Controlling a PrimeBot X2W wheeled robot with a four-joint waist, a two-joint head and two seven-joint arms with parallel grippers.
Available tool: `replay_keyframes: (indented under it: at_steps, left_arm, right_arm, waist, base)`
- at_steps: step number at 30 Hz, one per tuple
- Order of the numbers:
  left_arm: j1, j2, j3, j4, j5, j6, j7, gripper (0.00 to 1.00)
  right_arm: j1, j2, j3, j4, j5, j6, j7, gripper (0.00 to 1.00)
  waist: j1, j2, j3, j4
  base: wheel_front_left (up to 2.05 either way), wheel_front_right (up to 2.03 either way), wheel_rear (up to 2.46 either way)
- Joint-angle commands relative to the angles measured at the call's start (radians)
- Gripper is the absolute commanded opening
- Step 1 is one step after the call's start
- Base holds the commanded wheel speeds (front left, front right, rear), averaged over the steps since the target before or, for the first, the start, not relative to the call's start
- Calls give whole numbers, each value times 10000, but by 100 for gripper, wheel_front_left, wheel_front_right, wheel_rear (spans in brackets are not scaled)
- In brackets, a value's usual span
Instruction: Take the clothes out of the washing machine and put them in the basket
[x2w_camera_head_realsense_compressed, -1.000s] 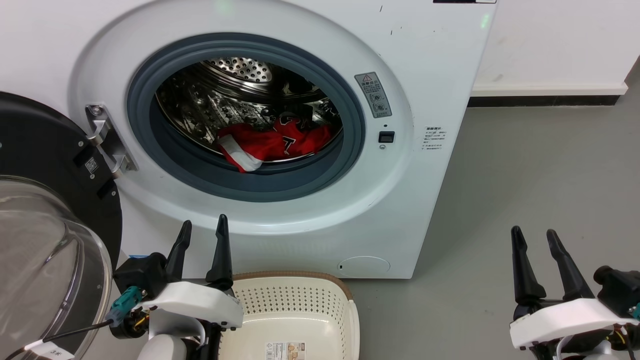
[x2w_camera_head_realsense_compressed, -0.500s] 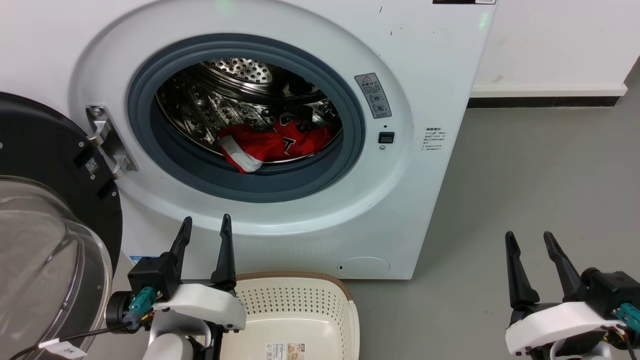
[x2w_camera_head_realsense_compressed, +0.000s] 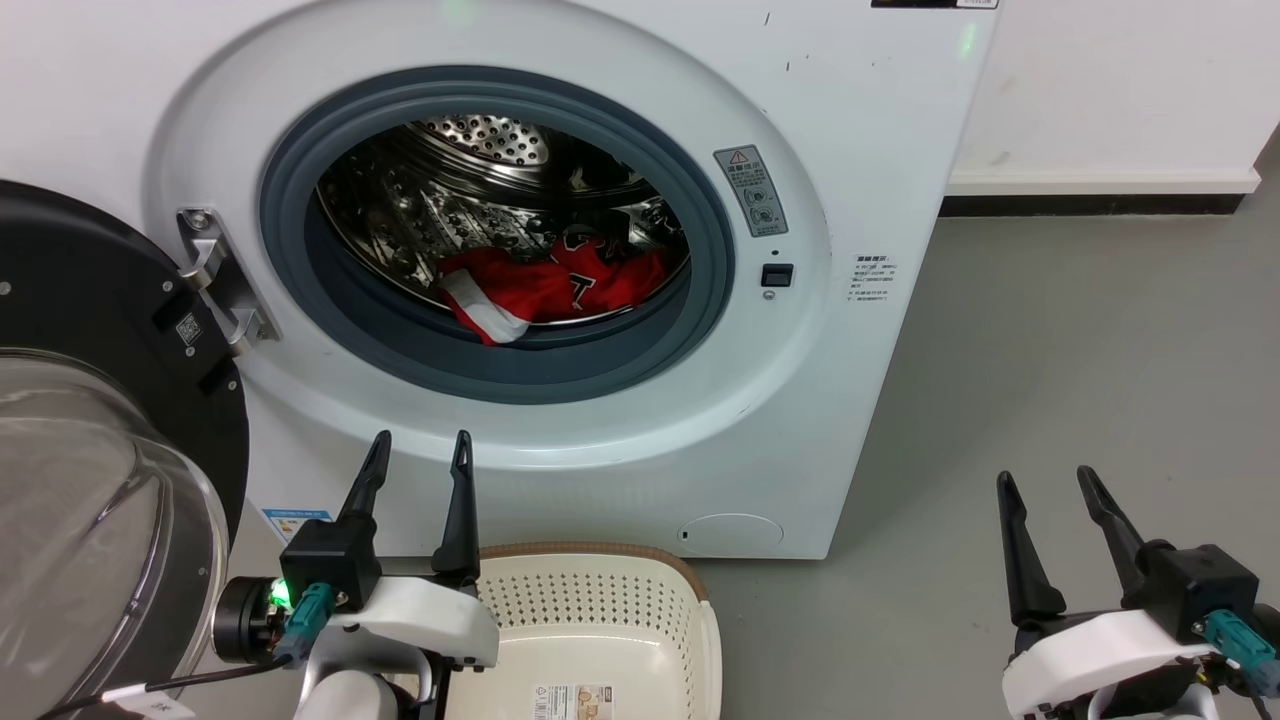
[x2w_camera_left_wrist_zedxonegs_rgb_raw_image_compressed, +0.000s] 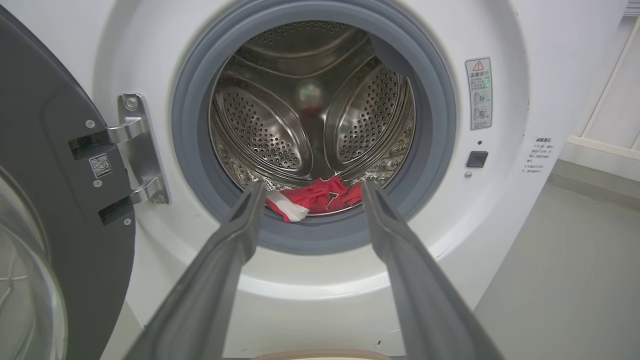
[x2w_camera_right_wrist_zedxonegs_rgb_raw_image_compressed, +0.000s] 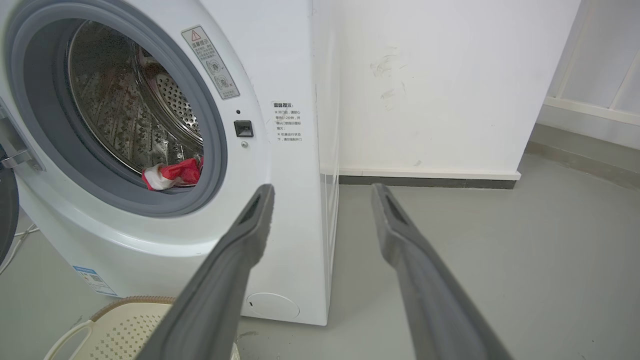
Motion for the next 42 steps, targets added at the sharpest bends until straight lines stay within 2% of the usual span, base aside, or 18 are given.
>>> replay_keyframes:
  at_steps: [1, 14, 33, 42]
  left_arm:
    - [54, -42, 28, -25, 104, -24, -100, 100]
    - [70, -145, 71, 53, 835, -102, -327, 100]
    - [-20, -269, 166, 206, 873, -175, -319, 100]
    - [-1691, -224, 75, 1201, 1182, -156, -319, 100]
  right_arm:
    - [99, 10, 20, -14, -176, -3, -49, 100]
    - [96, 13, 106, 75, -1035, -3, -161, 100]
    - [14, 13, 125, 253, -649, -3, -177, 100]
    - [-486, 13, 501, 76, -464, -3, -204, 100]
  waist:
    - [0, 0, 0, 11]
    - [0, 0, 28, 32]
    - [0, 0, 46, 88]
    - [0, 0, 924, -283]
  base:
    - [0, 0, 0]
    - [0, 0, 0]
    - [0, 0, 0]
    - [0, 0, 0]
